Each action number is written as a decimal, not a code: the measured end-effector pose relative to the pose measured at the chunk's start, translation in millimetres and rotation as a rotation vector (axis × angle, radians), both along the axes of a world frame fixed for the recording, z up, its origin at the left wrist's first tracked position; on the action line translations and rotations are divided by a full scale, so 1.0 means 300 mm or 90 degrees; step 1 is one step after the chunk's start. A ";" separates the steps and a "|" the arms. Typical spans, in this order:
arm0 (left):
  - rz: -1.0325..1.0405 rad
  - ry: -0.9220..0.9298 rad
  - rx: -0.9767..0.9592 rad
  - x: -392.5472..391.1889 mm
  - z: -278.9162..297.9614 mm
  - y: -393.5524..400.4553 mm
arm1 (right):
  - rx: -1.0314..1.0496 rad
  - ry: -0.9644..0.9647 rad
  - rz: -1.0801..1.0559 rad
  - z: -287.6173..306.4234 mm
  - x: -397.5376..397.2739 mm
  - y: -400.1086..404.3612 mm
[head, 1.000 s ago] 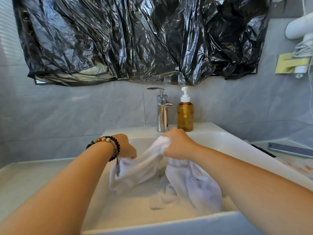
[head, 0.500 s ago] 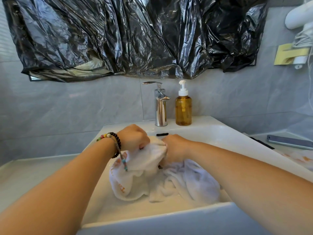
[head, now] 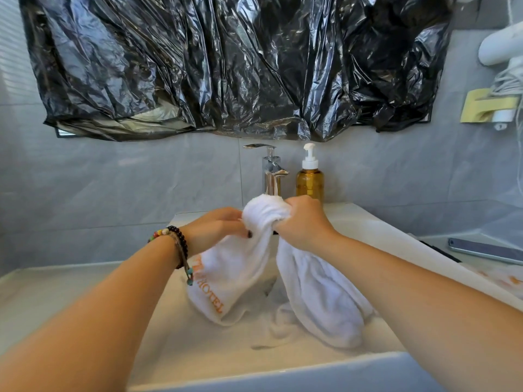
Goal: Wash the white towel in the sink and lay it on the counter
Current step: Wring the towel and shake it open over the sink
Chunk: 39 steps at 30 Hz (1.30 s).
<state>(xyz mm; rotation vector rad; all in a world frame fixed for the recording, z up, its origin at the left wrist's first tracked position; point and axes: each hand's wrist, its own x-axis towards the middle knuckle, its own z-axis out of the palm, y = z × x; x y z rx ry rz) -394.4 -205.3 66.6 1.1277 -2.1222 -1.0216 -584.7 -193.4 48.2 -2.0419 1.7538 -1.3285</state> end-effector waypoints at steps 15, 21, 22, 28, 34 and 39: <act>0.008 0.265 0.092 0.060 -0.014 -0.048 | 0.476 -0.205 0.230 0.018 -0.112 0.045; 0.071 0.192 0.061 0.064 -0.018 -0.044 | 0.212 -0.200 0.136 0.018 -0.049 0.012; 0.051 0.162 0.098 0.062 -0.018 -0.033 | 0.164 -0.223 0.131 0.027 -0.032 0.011; 0.075 0.127 0.046 0.017 -0.006 -0.005 | 0.106 -0.247 0.095 0.041 0.000 0.014; 0.113 0.276 0.021 0.013 0.003 -0.005 | 0.359 -0.167 0.192 0.046 -0.088 0.014; 0.231 0.329 -0.049 0.026 0.028 -0.004 | 0.317 -0.099 0.151 0.033 -0.117 0.016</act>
